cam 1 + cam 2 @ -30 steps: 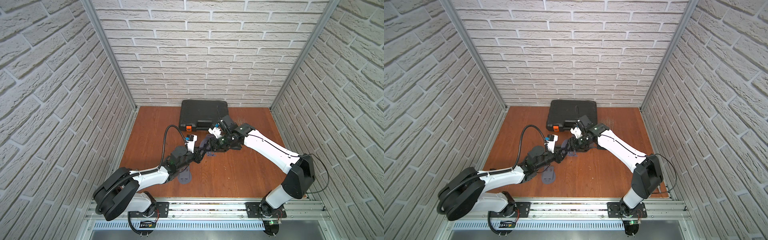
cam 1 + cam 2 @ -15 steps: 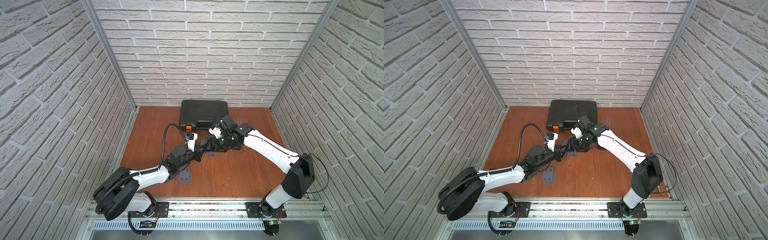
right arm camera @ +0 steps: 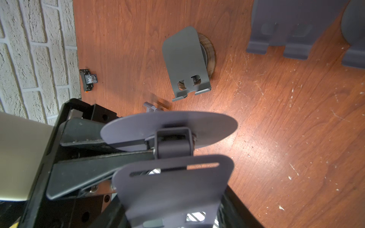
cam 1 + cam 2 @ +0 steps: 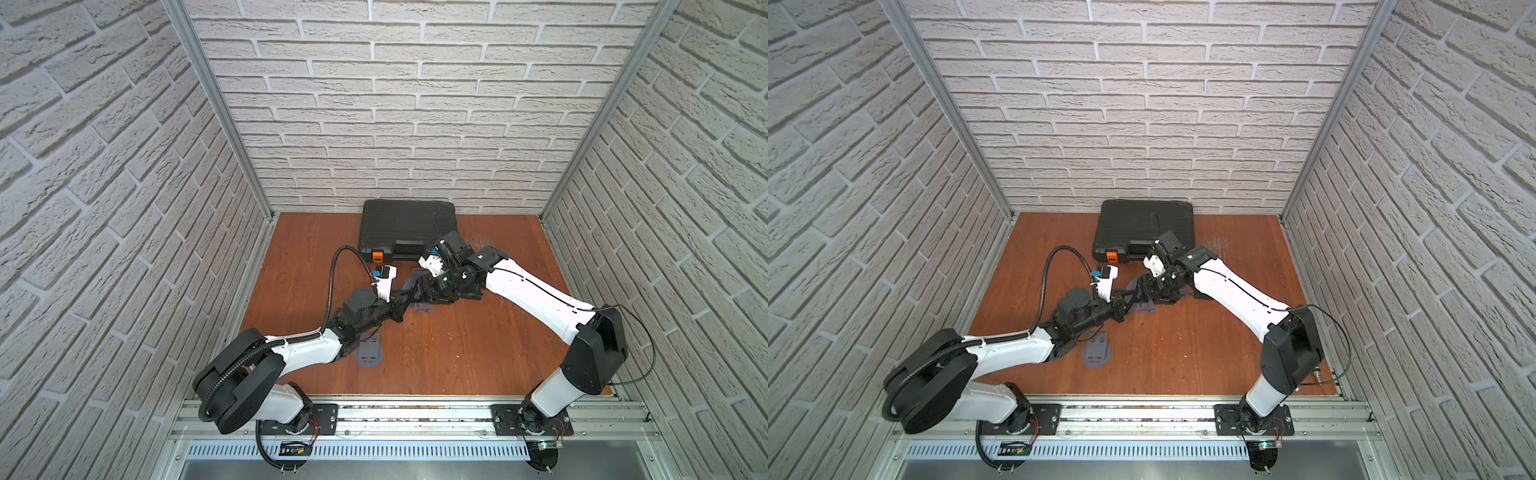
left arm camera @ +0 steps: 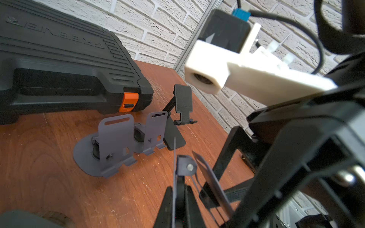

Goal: Open the phone stand

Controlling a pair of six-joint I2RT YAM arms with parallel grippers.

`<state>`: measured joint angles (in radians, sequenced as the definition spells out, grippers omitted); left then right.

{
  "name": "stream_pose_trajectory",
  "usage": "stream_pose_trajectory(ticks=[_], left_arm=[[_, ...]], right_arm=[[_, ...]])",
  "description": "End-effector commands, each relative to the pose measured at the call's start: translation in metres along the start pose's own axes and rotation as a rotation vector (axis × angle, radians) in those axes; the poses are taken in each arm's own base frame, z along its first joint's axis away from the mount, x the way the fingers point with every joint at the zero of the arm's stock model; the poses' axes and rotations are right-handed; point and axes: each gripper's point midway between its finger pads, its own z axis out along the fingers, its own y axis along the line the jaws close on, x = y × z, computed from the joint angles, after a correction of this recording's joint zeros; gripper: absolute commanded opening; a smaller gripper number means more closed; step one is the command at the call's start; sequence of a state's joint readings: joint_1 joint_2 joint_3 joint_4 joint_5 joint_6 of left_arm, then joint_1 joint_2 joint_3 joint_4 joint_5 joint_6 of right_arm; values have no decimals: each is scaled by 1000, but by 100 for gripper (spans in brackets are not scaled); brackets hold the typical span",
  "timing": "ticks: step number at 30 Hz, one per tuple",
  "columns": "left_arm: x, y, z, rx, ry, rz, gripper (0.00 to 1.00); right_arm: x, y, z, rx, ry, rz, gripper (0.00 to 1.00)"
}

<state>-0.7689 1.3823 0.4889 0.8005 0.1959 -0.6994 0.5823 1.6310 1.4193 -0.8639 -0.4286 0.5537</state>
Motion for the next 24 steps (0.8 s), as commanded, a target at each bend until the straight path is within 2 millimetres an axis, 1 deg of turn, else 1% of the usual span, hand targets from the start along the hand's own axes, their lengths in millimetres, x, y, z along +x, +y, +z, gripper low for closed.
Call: stream_pose_trajectory(ticks=[1,5,8,10,13,15,20,24], left_arm=[[-31,-38,3,148,-86,31,0],[-33,-38,1,147,-95,29,0],[-35,-36,0,145,-98,29,0],[-35,-37,-1,146,-100,29,0],[-36,-37,-2,145,-104,31,0],[-35,-36,-3,142,-104,30,0],[-36,-36,-3,142,-107,31,0],[-36,-35,-4,135,-110,31,0]], right_arm=[[-17,23,0,-80,-56,-41,18],[-22,21,-1,-72,-86,-28,32],[-26,20,-2,-72,-114,-18,44],[-29,22,-5,-71,-134,-18,55],[-34,24,-10,-72,-166,-15,62],[-39,25,-13,-66,-187,-16,68],[-46,29,-18,-73,-222,-16,74],[-52,29,-23,-66,-249,-14,75]])
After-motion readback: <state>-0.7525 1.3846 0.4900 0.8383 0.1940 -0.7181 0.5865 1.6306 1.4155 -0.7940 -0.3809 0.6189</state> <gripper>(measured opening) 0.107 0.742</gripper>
